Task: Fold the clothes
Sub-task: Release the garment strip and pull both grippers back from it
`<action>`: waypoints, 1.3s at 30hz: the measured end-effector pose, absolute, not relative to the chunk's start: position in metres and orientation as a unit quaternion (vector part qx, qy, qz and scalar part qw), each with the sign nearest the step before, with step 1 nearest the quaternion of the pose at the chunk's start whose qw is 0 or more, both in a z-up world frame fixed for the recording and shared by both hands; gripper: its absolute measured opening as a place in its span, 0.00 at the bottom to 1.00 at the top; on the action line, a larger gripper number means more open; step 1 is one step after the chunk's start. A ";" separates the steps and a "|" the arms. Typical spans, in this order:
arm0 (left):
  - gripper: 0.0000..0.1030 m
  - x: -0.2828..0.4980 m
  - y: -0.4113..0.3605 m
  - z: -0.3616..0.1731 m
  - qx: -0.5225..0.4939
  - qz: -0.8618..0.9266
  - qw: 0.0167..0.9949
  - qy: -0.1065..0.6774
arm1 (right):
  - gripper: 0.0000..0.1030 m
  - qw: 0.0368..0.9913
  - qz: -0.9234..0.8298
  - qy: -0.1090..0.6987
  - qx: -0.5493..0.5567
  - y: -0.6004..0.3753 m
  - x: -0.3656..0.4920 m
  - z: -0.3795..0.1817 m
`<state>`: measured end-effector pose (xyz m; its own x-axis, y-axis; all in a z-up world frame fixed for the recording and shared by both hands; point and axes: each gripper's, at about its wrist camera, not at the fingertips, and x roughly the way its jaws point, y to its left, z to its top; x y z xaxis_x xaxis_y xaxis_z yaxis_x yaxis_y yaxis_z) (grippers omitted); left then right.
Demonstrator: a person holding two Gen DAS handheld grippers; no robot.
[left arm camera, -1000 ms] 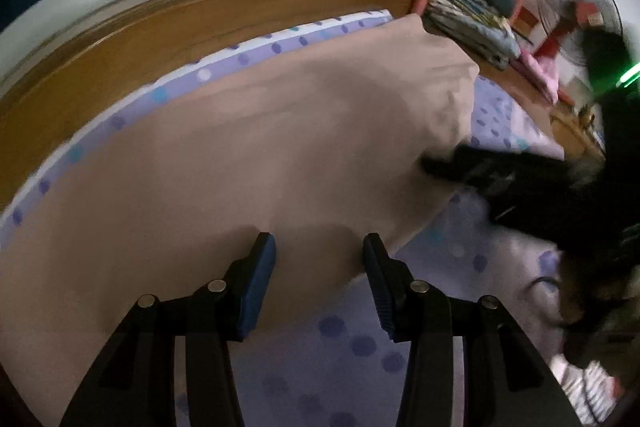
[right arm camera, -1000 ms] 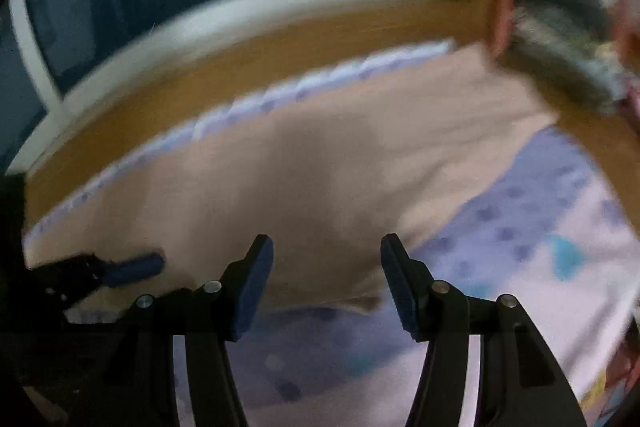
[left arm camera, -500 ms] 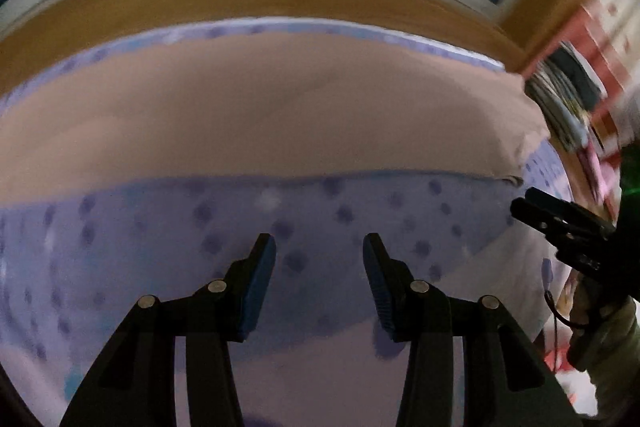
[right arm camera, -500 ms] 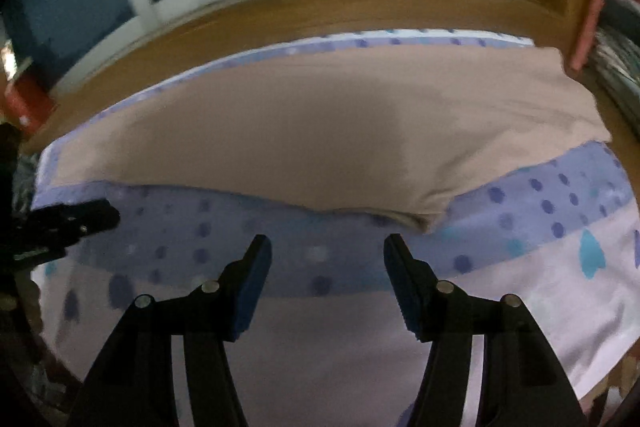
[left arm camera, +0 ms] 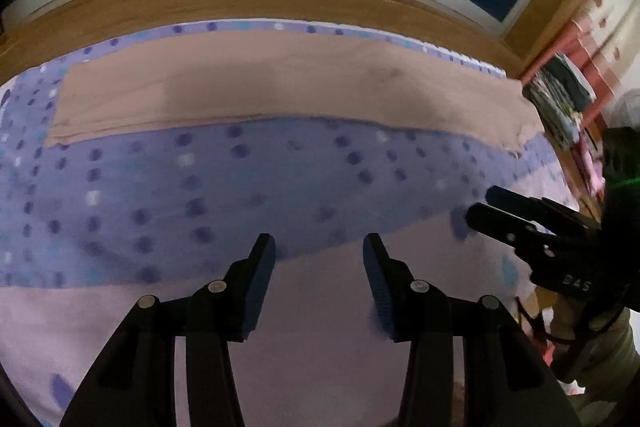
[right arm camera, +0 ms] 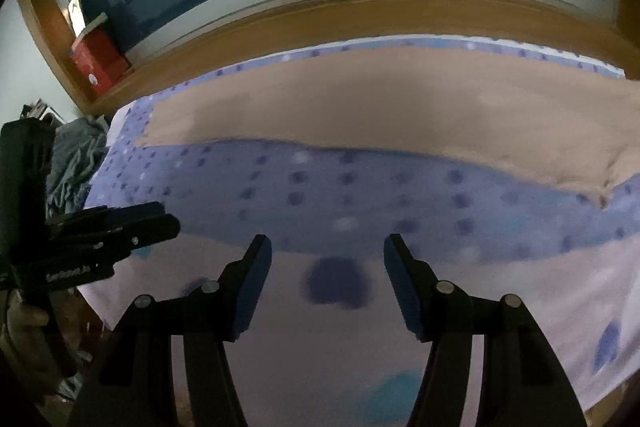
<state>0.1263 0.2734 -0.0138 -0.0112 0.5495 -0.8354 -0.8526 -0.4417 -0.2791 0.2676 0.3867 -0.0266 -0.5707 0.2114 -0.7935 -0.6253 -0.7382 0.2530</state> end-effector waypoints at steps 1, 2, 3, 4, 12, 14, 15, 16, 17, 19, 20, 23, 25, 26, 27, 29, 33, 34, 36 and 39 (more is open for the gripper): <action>0.45 0.120 0.263 -0.012 -0.486 0.690 0.512 0.159 | 0.57 0.250 0.844 0.270 -0.390 0.375 0.260 -0.026; 0.45 0.114 0.253 -0.012 -0.481 0.689 0.517 0.165 | 0.57 0.253 0.842 0.276 -0.389 0.363 0.252 -0.026; 0.45 0.107 0.243 -0.012 -0.475 0.687 0.522 0.172 | 0.57 0.257 0.841 0.278 -0.386 0.352 0.242 -0.025; 0.45 0.099 0.234 -0.012 -0.469 0.686 0.526 0.178 | 0.57 0.260 0.842 0.277 -0.382 0.342 0.234 -0.023; 0.45 0.054 0.200 -0.021 -0.484 0.684 0.522 0.160 | 0.57 0.258 0.842 0.269 -0.391 0.302 0.190 -0.017; 0.45 0.046 0.199 -0.024 -0.487 0.690 0.511 0.162 | 0.57 0.250 0.844 0.266 -0.393 0.301 0.179 -0.019; 0.45 0.038 0.199 -0.024 -0.496 0.694 0.498 0.155 | 0.57 0.247 0.844 0.268 -0.393 0.302 0.174 -0.020; 0.45 0.034 0.196 -0.024 -0.500 0.694 0.497 0.147 | 0.57 0.245 0.844 0.270 -0.394 0.302 0.169 -0.021; 0.45 0.029 0.195 -0.022 -0.503 0.691 0.499 0.140 | 0.57 0.241 0.846 0.273 -0.389 0.303 0.165 -0.021; 0.45 0.022 0.195 -0.019 -0.494 0.697 0.496 0.155 | 0.57 0.236 0.851 0.274 -0.380 0.304 0.157 -0.023; 0.45 0.017 0.193 -0.018 -0.487 0.704 0.490 0.166 | 0.57 0.234 0.853 0.272 -0.379 0.303 0.151 -0.024; 0.45 0.000 0.190 -0.016 -0.486 0.708 0.481 0.174 | 0.57 0.229 0.853 0.273 -0.382 0.300 0.135 -0.028; 0.45 -0.013 0.188 -0.014 -0.487 0.708 0.480 0.175 | 0.57 0.220 0.855 0.276 -0.380 0.297 0.126 -0.027; 0.45 -0.019 0.186 -0.013 -0.484 0.710 0.480 0.177 | 0.57 0.218 0.857 0.274 -0.379 0.295 0.121 -0.026; 0.45 -0.026 0.185 -0.012 -0.482 0.709 0.483 0.177 | 0.57 0.219 0.858 0.270 -0.379 0.293 0.114 -0.026; 0.45 -0.041 0.182 -0.011 -0.480 0.705 0.491 0.176 | 0.57 0.226 0.858 0.261 -0.381 0.288 0.099 -0.025; 0.45 -0.071 0.174 -0.018 -0.477 0.686 0.516 0.190 | 0.57 0.252 0.850 0.259 -0.382 0.279 0.068 -0.025; 0.45 -0.078 0.172 -0.020 -0.476 0.680 0.521 0.197 | 0.57 0.259 0.846 0.264 -0.383 0.277 0.062 -0.025; 0.45 -0.092 0.170 -0.021 -0.475 0.666 0.539 0.200 | 0.57 0.270 0.838 0.276 -0.385 0.272 0.049 -0.025; 0.45 -0.112 0.169 -0.024 -0.470 0.647 0.560 0.216 | 0.57 0.292 0.827 0.283 -0.389 0.264 0.027 -0.022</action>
